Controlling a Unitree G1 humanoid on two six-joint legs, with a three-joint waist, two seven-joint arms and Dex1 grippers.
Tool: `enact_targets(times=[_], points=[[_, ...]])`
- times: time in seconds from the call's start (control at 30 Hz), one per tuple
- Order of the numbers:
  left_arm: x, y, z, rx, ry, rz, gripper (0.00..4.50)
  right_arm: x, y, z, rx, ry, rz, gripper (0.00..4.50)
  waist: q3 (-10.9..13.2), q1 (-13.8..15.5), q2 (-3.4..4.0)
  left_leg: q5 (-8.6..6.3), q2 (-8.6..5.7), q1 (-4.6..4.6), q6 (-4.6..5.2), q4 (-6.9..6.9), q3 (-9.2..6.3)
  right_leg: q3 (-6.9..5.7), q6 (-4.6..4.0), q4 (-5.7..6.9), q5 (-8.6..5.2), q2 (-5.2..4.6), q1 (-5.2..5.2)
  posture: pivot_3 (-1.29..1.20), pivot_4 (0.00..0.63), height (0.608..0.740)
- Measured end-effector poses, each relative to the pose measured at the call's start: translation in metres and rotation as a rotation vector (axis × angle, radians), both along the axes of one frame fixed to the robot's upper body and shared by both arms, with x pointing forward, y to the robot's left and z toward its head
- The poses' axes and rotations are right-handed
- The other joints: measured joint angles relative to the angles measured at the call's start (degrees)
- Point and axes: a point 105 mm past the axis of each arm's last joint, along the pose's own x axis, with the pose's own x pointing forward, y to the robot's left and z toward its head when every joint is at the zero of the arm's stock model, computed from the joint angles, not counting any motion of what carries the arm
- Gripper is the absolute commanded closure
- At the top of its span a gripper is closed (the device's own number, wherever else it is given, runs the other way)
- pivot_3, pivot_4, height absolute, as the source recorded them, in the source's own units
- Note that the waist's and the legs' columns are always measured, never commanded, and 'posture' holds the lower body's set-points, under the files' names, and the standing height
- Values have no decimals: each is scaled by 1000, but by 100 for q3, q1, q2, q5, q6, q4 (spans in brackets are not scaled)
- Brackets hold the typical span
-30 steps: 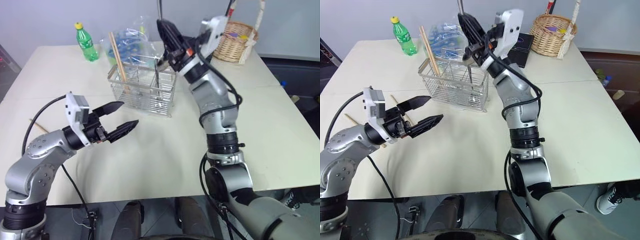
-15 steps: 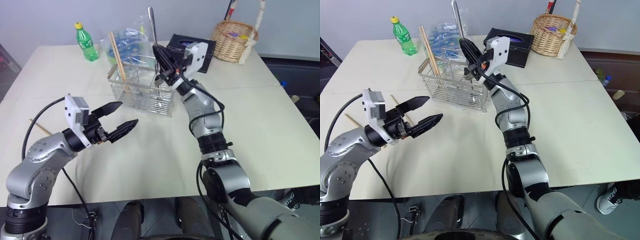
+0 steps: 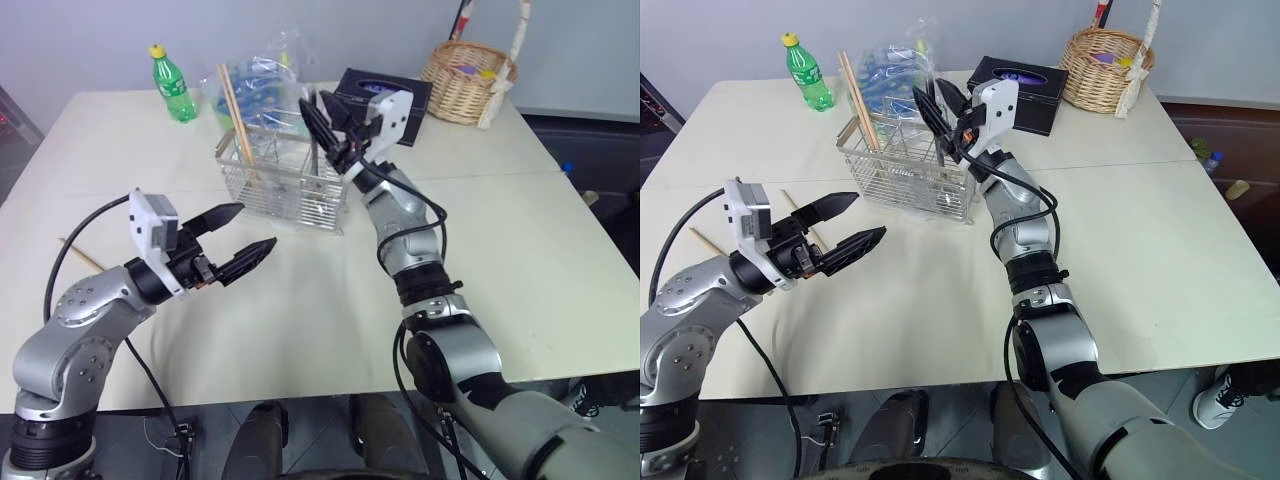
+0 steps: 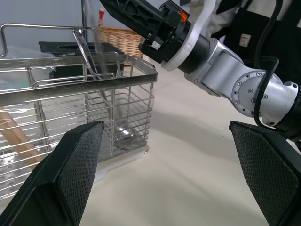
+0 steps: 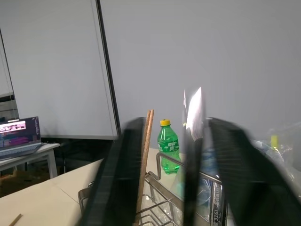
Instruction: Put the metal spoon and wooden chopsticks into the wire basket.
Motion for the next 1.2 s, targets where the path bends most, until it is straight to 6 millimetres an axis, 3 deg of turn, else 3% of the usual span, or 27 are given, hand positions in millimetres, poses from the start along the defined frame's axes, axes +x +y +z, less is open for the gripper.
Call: enact_targets(times=[0.03, 0.07, 0.43, 0.57, 0.87, 1.03, 1.2], points=[[0, 0, 0, 0, 0, 0, 0, 0, 0, 0, -3, -1, -2, 238, 0, 0, 0, 0, 0, 0, 0, 0, 0, 0, 0, 0, 0, 0, 0, 0, 150, 740], [0, 0, 0, 0, -1, 0, 0, 0, 0, 0, -6, -2, -4, 46, 0, 0, 0, 0, 0, 0, 0, 0, 0, 0, 0, 0, 0, 0, 0, 0, 150, 740], [1, 0, 0, -8, -2, 1, 0, -9, -11, 23, -44, -72, -6, 46, 0, 3, 0, 0, 0, 0, 0, 0, 0, 0, 0, 0, 0, 0, 0, 0, 150, 740], [3, 2, 0, -1, -19, 24, 0, -18, -24, 26, -110, -89, -3, 46, 0, 21, 0, 0, -1, -3, 0, 1, 0, 0, 0, -4, 0, -1, 2, 0, 150, 740], [17, 16, -9, -13, -44, 166, 0, -67, -56, 4, -330, -18, 116, 46, 0, 17, 0, 0, 0, -1, 1, 1, 0, 0, 0, -7, -1, -1, 4, 0, 150, 740], [27, 27, -29, -7, -9, 277, 0, -103, -56, -4, -398, 31, 216, 46, -1, 22, -1, -1, 0, -2, 1, 4, 0, 0, 0, -12, -1, -2, 8, 0, 150, 740], [29, 26, -41, -15, 4, 333, 0, -129, -64, -15, -470, 99, 276, 46, -1, 85, -3, -1, -1, -2, 2, 8, 0, 0, -2, -28, -2, -2, 19, 0, 150, 740]])
